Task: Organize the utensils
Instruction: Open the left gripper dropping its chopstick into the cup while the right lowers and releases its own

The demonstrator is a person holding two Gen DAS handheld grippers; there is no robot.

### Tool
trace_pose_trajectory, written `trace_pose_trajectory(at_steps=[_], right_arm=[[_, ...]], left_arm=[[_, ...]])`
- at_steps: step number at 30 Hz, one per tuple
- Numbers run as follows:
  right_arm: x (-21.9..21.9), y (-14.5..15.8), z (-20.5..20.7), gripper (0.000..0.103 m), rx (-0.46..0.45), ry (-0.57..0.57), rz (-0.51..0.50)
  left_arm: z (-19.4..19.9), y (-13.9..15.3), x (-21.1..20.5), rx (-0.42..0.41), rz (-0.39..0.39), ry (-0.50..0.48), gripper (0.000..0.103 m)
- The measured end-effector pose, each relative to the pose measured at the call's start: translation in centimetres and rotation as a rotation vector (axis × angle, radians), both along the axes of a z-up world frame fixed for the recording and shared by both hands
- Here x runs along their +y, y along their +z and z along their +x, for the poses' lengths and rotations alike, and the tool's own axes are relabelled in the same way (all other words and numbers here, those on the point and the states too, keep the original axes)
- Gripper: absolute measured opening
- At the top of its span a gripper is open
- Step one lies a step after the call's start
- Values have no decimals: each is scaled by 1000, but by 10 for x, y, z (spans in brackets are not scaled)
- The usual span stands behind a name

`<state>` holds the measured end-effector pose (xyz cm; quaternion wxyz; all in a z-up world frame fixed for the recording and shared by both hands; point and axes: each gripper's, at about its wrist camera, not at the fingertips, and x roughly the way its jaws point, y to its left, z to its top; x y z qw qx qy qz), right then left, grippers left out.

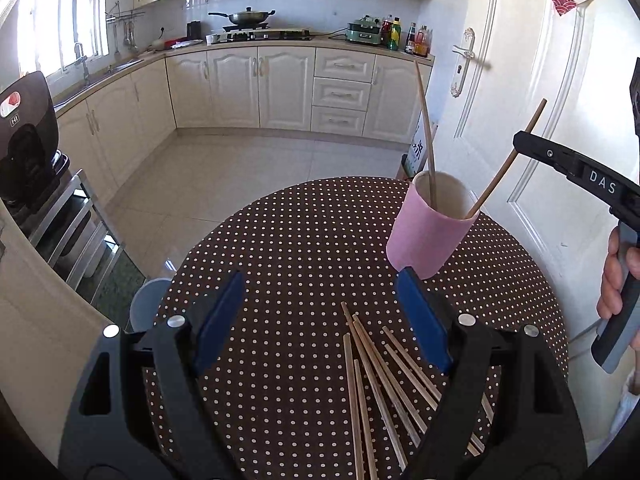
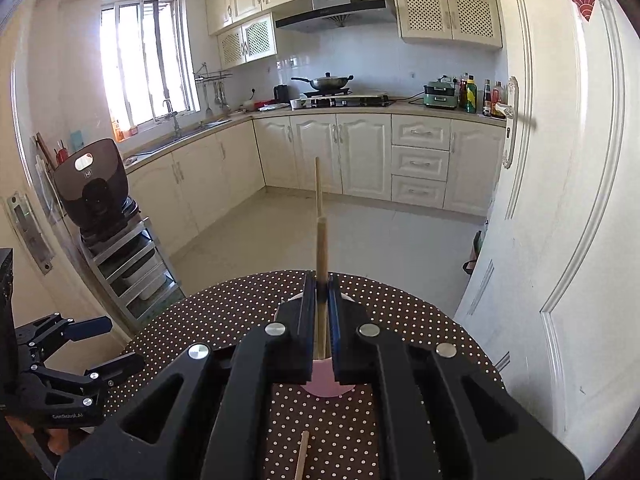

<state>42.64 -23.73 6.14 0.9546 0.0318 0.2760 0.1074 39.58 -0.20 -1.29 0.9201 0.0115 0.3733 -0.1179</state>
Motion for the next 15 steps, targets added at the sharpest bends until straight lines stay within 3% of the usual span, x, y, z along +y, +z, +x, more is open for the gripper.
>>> trace_pose_trajectory(at_steps=[10, 15], right_arm=[[-7, 9, -24, 35, -26, -6, 36], [-12, 3, -40, 37, -5, 4, 21]], left_arm=[[-10, -2, 1, 16, 13, -17, 77], [-15, -12, 2, 65, 33, -44, 77]])
